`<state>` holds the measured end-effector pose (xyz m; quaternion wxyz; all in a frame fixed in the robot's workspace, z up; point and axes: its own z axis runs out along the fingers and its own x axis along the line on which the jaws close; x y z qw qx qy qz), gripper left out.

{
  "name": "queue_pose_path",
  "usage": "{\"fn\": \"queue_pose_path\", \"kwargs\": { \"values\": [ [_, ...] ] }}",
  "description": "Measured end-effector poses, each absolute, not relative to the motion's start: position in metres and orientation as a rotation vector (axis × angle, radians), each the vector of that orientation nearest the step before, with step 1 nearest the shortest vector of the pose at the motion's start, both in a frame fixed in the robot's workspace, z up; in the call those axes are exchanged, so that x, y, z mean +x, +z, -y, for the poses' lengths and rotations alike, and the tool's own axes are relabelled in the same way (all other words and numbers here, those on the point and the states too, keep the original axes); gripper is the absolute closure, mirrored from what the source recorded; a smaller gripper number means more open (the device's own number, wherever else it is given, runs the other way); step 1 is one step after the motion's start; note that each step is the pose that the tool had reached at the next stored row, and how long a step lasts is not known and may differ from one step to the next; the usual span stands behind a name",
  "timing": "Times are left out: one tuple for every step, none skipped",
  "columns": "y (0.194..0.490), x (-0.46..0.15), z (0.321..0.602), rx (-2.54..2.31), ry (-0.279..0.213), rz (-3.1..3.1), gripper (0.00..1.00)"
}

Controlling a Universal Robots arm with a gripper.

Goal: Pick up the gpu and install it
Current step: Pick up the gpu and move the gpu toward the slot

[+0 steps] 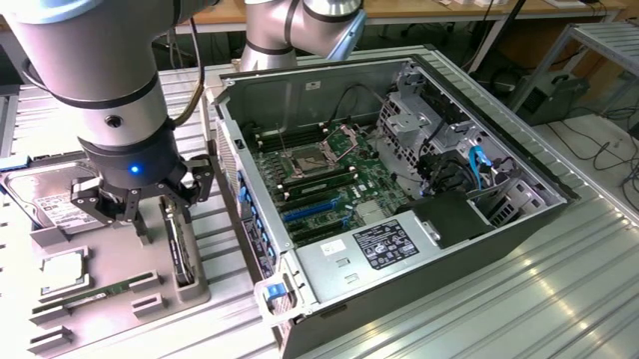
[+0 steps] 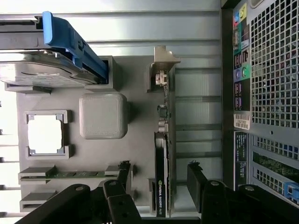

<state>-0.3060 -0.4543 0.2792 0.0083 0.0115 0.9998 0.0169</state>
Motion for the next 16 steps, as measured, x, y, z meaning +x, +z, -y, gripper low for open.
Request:
{"fn": "queue_pose_path", "kwargs": {
  "values": [
    [0.278, -0.306, 0.454, 0.036, 0.053, -3.125, 0.40],
    [0.276, -0.305, 0.454, 0.036, 0.053, -3.125, 0.40],
    [0.275, -0.305, 0.454, 0.035, 0.053, -3.125, 0.40],
    [0.274, -0.305, 0.454, 0.035, 0.053, -3.126, 0.40],
    [0.273, -0.305, 0.454, 0.034, 0.053, -3.126, 0.40],
    [0.272, -0.304, 0.454, 0.033, 0.053, -3.126, 0.40],
    [0.271, -0.304, 0.454, 0.033, 0.053, -3.126, 0.40],
    [0.269, -0.304, 0.454, 0.032, 0.053, -3.126, 0.40],
    [0.268, -0.304, 0.454, 0.032, 0.053, -3.126, 0.40],
    [0.266, -0.304, 0.454, 0.031, 0.053, -3.126, 0.40],
    [0.265, -0.304, 0.454, 0.031, 0.053, -3.127, 0.40],
    [0.262, -0.304, 0.454, 0.030, 0.053, -3.126, 0.40],
    [0.260, -0.304, 0.454, 0.029, 0.053, -3.126, 0.40],
    [0.259, -0.304, 0.454, 0.028, 0.053, -3.126, 0.40],
    [0.257, -0.304, 0.454, 0.027, 0.053, -3.126, 0.40],
    [0.256, -0.304, 0.454, 0.025, 0.053, -3.127, 0.40]
  ]
}}
